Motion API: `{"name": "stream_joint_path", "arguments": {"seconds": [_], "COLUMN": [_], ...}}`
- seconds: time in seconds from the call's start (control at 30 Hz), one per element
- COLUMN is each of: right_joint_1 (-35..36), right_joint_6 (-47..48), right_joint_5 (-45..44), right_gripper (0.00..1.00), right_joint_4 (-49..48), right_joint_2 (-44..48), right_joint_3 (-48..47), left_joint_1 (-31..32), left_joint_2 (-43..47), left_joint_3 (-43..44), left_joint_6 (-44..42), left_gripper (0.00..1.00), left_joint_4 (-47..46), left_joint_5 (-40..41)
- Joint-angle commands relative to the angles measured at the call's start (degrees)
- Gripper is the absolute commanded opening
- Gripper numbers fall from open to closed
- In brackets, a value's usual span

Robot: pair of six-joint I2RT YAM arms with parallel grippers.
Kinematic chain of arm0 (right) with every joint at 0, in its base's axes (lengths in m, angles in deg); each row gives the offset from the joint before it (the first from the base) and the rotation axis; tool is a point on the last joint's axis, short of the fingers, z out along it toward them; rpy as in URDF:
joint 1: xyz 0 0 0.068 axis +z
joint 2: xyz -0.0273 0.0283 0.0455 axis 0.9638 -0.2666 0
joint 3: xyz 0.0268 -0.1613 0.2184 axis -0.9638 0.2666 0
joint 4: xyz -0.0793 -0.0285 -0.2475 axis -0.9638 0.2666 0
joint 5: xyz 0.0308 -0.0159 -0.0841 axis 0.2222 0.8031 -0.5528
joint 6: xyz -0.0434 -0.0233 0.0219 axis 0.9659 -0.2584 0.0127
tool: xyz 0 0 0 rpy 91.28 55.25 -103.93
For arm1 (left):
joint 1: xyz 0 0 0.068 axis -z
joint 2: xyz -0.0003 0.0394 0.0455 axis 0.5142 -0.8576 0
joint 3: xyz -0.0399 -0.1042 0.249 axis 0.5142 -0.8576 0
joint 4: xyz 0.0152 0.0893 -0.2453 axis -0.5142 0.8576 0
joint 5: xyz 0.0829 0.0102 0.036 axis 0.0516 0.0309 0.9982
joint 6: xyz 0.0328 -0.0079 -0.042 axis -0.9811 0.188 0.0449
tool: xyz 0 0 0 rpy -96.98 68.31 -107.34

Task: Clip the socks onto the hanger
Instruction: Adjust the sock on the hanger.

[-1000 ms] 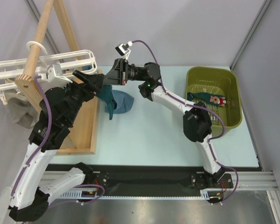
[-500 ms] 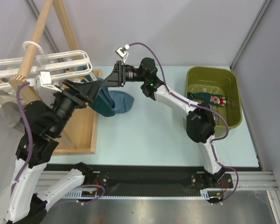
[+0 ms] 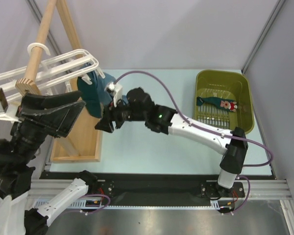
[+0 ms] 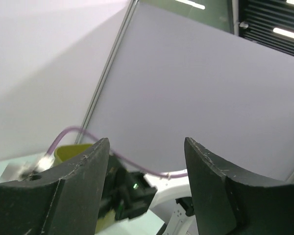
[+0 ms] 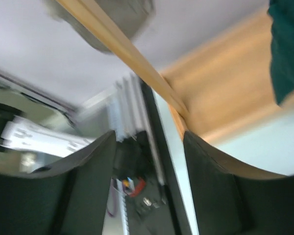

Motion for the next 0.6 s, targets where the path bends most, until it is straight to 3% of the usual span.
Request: {"name": "stream_joint_path", "arguments": {"seconds": [0.0,0.1,0.33,0.57], "right_joint_1": [1.6,1.4,-2.6,-9.0], "right_joint_6": [2.6,-2.1,-6.5,-9.7], "right_joint_5": [-18.5,-21.0,-27.5,-21.7], "right_gripper": [0.57,0.52,0.53,0.54], "right_joint_4": [-3.9,-10.3,-22.0,-21.6], "right_joint_2": [-1.9,-5.7,-13.0,-24.8], "right_joint_3": [5.0,5.7,3.6,-11.5], "left_joint_1": [0.3,0.3,0.3,0.3], "left_joint_2": [0.9,1.3,0.9,2.4], "left_joint_3": [1.7,3.1,8.0,8.1], "left_joint_6": [-1.9,-3.1,-7.4,-11.8], "left_gripper": [0.67,0.66,0.63,0.59], "left_joint_4": [-1.8,-0.9,8.3,18.5], "left_joint_5": [-2.4,-2.0,-0.1,5.2]}}
